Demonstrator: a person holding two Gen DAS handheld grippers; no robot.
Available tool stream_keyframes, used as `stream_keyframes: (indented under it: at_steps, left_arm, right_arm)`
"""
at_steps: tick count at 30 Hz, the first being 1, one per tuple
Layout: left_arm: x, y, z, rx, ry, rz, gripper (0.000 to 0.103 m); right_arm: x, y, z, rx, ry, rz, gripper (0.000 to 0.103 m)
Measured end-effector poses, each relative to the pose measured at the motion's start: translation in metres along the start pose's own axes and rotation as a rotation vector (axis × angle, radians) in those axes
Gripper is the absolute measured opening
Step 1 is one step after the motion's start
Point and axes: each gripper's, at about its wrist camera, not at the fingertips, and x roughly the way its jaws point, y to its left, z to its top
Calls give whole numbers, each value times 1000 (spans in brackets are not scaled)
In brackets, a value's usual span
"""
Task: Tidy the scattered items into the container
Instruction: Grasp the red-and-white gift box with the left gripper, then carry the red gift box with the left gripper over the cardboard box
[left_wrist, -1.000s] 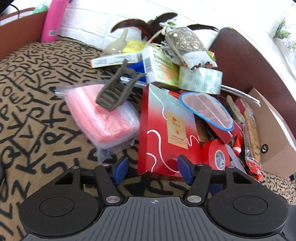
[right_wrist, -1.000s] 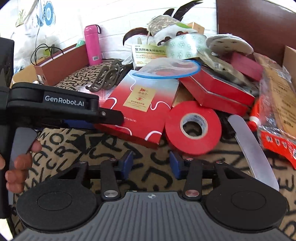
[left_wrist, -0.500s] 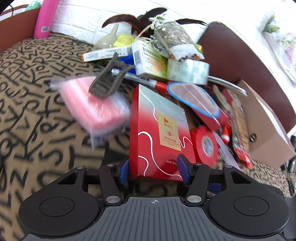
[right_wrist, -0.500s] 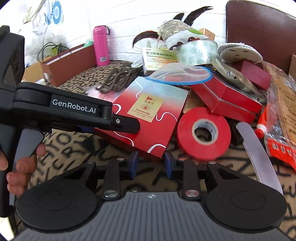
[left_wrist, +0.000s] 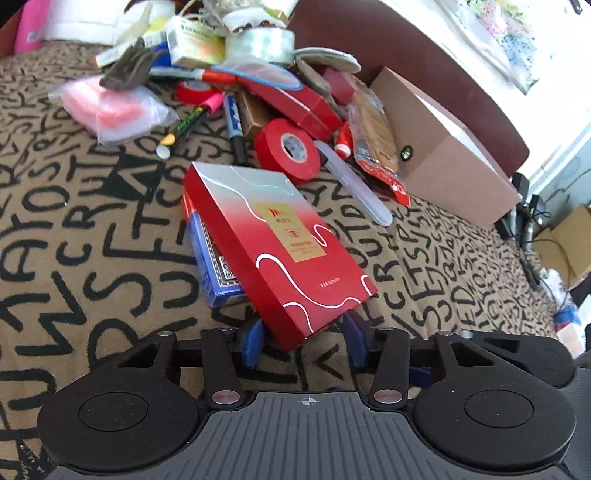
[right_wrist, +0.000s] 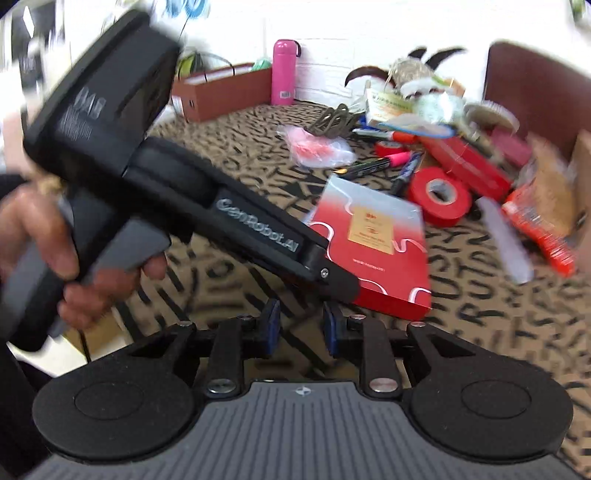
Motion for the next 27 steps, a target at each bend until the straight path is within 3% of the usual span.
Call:
stream_keyframes:
  at_steps: [2, 7, 12, 15, 17, 20, 24, 27]
  left_arm:
    - [-4, 8, 2, -43, -17, 17, 75]
    - [-9, 21, 3, -104, -31, 40, 76]
    - [-3, 10, 4, -44, -21, 32, 76]
    - [3, 13, 12, -28, -42, 77, 79]
    - [5, 19, 21, -52, -40, 68, 76]
    - [2, 22, 26, -56, -39, 54, 72]
    - [3, 26, 28, -50, -33, 66, 71]
    - [7, 30, 37, -58, -42, 68, 74]
  right_arm:
    - [-3, -4, -3, 1, 1, -40, 31]
    - [4, -28, -5, 34, 0, -114, 57]
    - [22, -39, -4, 12, 0, -104, 61]
    - [20, -33, -2, 16, -16, -32, 59]
    - [16, -25, -2, -16, -32, -8, 59]
    - [16, -22, -3, -59, -32, -20, 60]
    - [23, -38, 0, 14, -11, -35, 61]
    - [28, -47, 6, 37, -19, -4, 73]
